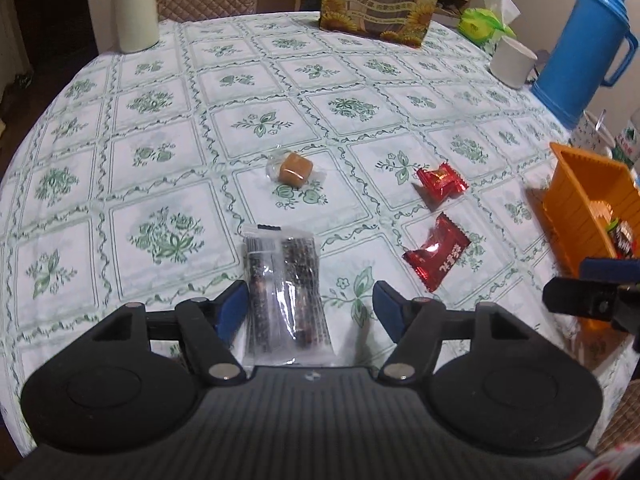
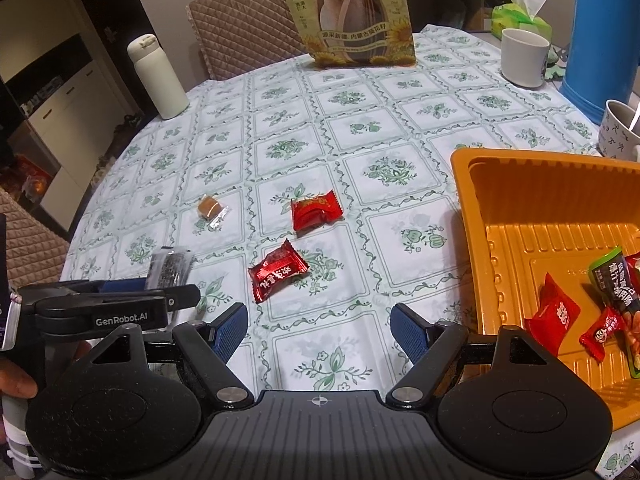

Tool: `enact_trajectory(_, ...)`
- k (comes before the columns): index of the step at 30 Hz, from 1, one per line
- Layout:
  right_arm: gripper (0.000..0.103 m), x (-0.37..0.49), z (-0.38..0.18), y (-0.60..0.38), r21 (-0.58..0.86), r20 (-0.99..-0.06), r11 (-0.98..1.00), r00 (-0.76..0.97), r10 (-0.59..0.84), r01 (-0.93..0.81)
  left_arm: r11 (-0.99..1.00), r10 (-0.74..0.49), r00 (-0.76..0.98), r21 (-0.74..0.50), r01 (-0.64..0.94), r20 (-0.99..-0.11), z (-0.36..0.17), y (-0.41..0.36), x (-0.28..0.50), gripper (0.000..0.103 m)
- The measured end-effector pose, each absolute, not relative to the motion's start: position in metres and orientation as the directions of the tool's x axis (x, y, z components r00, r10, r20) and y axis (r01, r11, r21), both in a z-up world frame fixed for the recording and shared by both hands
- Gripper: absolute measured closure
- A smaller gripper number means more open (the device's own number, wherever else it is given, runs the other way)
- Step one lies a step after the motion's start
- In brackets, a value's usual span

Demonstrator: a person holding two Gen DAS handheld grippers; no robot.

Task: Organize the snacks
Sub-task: 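Grasp the clear packet of dark snacks with the left gripper, then grasp the red candy packet with the right gripper while the left gripper holds the clear packet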

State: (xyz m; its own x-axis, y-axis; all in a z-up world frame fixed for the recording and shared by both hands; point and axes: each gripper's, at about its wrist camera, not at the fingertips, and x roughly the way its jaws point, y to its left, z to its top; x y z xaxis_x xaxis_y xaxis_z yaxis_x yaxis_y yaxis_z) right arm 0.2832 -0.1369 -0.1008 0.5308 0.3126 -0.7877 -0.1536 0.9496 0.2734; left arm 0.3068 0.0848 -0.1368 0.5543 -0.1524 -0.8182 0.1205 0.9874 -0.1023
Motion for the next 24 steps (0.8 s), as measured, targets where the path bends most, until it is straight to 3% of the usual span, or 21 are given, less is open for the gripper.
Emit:
enact_trajectory(4, 0.025, 0.285, -0.101, -0.136, 0.274, -0.789, 0.949, 0.528, 0.314, -0.154, 0.988, -0.126, 0.552, -0.056, 0.141, -0.824, -0.141, 0.083, 0.309, 0.048)
enact_trajectory(14, 0.025, 0.291, -0.105, -0.129, 0.273, -0.795, 0.947, 0.515, 0.321, -0.17, 0.988, -0.105, 0.55, -0.022, 0.154, -0.829, -0.143, 0.085, 0.311, 0.055)
enact_trajectory(16, 0.025, 0.292, -0.106, -0.128, 0.273, -0.796, 0.946, 0.512, 0.324, -0.174, 0.987, -0.097, 0.555, -0.008, 0.16, -0.827, -0.143, 0.085, 0.311, 0.065)
enact_trajectory(18, 0.025, 0.293, -0.107, -0.126, 0.274, -0.797, 0.945, 0.507, 0.328, -0.18, 0.987, -0.101, 0.555, -0.011, 0.163, -0.826, -0.143, 0.086, 0.31, 0.067)
enact_trajectory(24, 0.025, 0.296, -0.112, -0.118, 0.303, -0.795, 0.933, 0.488, 0.36, -0.196, 0.991, -0.103, 0.551, -0.039, 0.127, -0.828, -0.14, 0.096, 0.309, 0.069)
